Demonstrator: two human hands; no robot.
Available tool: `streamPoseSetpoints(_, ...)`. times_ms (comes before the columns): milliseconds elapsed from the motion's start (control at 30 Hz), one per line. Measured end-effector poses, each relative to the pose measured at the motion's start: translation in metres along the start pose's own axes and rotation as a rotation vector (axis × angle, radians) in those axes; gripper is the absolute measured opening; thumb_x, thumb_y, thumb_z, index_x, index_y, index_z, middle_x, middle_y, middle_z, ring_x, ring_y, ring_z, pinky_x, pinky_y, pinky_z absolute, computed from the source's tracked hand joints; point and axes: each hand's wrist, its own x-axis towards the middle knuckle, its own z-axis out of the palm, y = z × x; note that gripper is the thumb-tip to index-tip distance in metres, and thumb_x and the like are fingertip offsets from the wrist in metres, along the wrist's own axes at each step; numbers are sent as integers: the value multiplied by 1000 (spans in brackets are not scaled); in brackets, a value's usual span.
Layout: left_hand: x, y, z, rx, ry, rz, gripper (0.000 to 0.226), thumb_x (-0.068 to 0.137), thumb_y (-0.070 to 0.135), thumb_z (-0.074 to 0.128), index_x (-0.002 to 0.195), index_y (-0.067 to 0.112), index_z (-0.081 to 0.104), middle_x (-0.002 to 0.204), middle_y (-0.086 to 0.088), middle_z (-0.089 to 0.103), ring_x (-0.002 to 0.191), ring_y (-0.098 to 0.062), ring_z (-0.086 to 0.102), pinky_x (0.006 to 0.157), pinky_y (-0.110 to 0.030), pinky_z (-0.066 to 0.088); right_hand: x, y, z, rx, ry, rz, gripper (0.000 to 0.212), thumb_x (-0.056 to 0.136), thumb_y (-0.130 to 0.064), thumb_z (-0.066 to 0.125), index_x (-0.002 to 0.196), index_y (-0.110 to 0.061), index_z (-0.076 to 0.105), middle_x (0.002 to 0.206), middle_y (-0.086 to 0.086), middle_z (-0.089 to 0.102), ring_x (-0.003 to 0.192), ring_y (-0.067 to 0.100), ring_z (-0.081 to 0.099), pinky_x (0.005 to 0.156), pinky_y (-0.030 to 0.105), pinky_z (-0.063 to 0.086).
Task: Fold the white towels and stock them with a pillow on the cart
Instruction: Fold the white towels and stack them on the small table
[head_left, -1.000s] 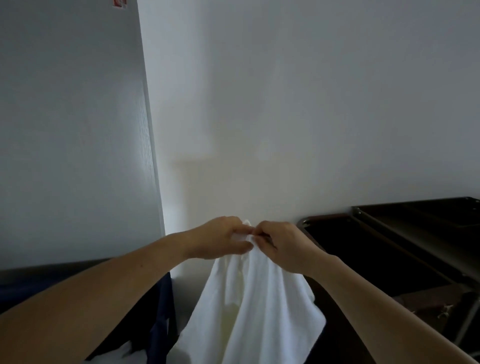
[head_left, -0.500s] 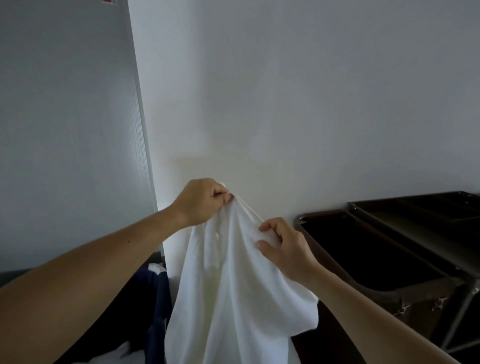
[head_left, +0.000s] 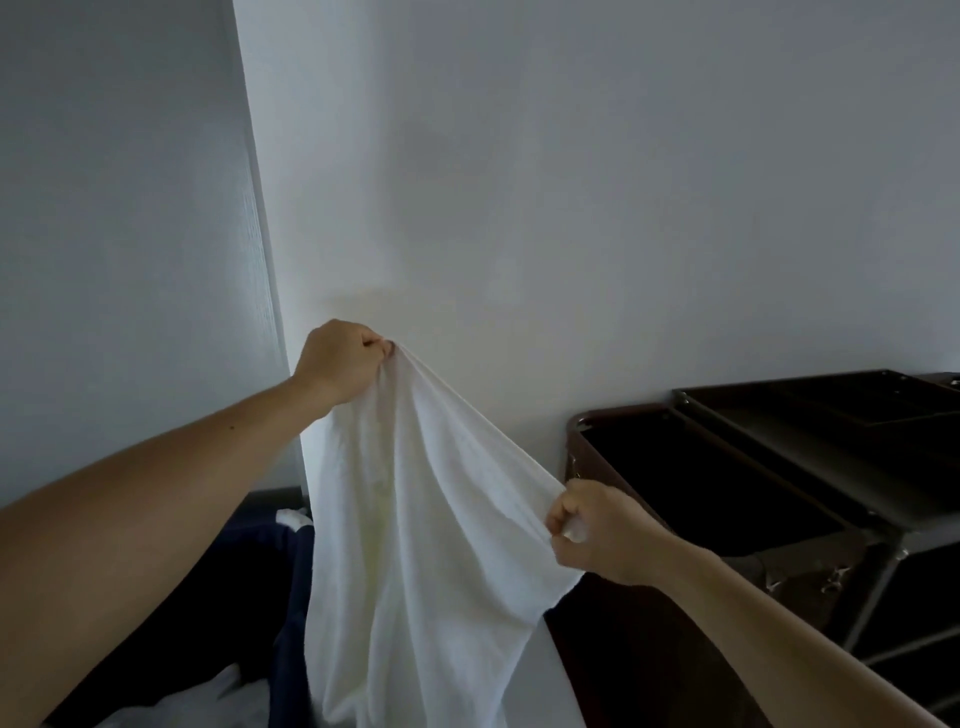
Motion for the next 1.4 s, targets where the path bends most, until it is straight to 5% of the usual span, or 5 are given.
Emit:
streamPoseSetpoints(233,7,10,3,-56,4,-25,23,95,24,62,91,7,78,81,-2,68,84,-20,58,71,-27,41,-1,20,24,-350,108,9,11,84,-46,60,86,-35,58,82,-21,34,88,5,40,83,20,25)
streamPoseSetpoints(433,10,-6,-2,-61,-1,-100,23,95,25,63,92,8,77,82,1,67,84,-17,57,69,-26,40,-6,30,18,825,268,281,16,86,-2,69,94,-16,67,104,1,62,90,19,64,66,14,51)
streamPoseSetpoints(600,7,-23,-4,-30,-18,-152,22,95,26,63,97,10,78,89,3,66,97,-22,59,80,-29,42,-5,31,-11,1303,170,370,32,74,-24,78,102,-10,78,104,11,73,86,26,71,69,30,56)
streamPoseSetpoints(1133,-10,-16,3,56,-54,-79,29,97,26,60,88,4,76,82,-8,70,78,-19,55,72,-30,43,15,34,-30,799,822,583,27,78,-4,80,82,-26,64,85,-4,66,79,15,63,60,23,45)
streamPoseSetpoints(1400,-25,2,11,225,-129,112,38,99,26,56,79,-3,70,76,-16,69,77,-30,63,69,-35,46,14,56,-20,455,327,772,7,80,-3,62,77,-9,63,67,4,58,53,17,50,48,25,41)
